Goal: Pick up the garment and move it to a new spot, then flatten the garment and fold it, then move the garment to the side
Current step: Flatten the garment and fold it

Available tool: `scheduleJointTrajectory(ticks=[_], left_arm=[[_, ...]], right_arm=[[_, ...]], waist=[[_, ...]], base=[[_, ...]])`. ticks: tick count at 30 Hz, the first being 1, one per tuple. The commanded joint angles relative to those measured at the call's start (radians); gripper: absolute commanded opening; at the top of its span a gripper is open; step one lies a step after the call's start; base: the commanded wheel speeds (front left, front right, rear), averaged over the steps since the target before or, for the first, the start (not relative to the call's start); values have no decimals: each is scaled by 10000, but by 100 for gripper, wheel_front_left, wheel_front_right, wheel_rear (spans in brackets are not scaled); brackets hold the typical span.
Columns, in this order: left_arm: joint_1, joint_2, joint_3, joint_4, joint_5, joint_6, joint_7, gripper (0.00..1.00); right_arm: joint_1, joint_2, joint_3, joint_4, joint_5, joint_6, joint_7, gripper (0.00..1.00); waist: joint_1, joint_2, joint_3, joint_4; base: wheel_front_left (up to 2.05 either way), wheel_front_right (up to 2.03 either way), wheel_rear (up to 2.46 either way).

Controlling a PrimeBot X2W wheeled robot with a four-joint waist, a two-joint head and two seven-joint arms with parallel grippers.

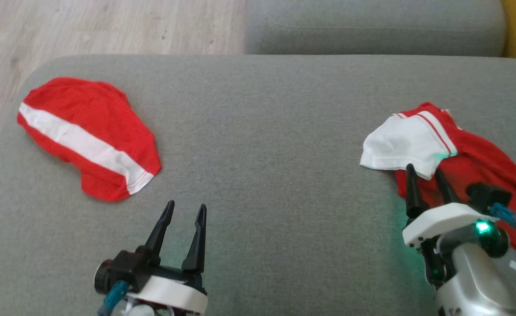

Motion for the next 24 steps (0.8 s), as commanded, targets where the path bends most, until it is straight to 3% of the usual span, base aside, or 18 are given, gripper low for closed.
scheduleJointTrajectory(ticks=[1,8,9,11,24], left_arm=[[-541,-11,240,-228,-36,-26,-97,100],[-622,-11,200,-186,-49,-38,-97,100],[-628,-11,205,-178,-53,-39,-97,100],[-621,-11,213,-161,-60,-41,-97,100],[-528,-11,150,-32,-87,-43,-97,100]], right_arm=[[-619,-46,299,-2,149,-7,-46,100],[-1513,-45,739,1141,461,-7,-526,100],[-1609,-45,821,1219,452,-7,-632,87],[-1754,-45,957,1324,482,-7,-820,0],[-2083,-45,2670,-76,701,-7,-1246,0]], waist=[[-1,0,145,143],[-1,0,280,317],[-1,0,277,320],[-1,0,248,307],[-1,0,-225,158]], base=[[0,0,0],[0,0,0],[0,0,0],[0,0,0],[0,0,0]])
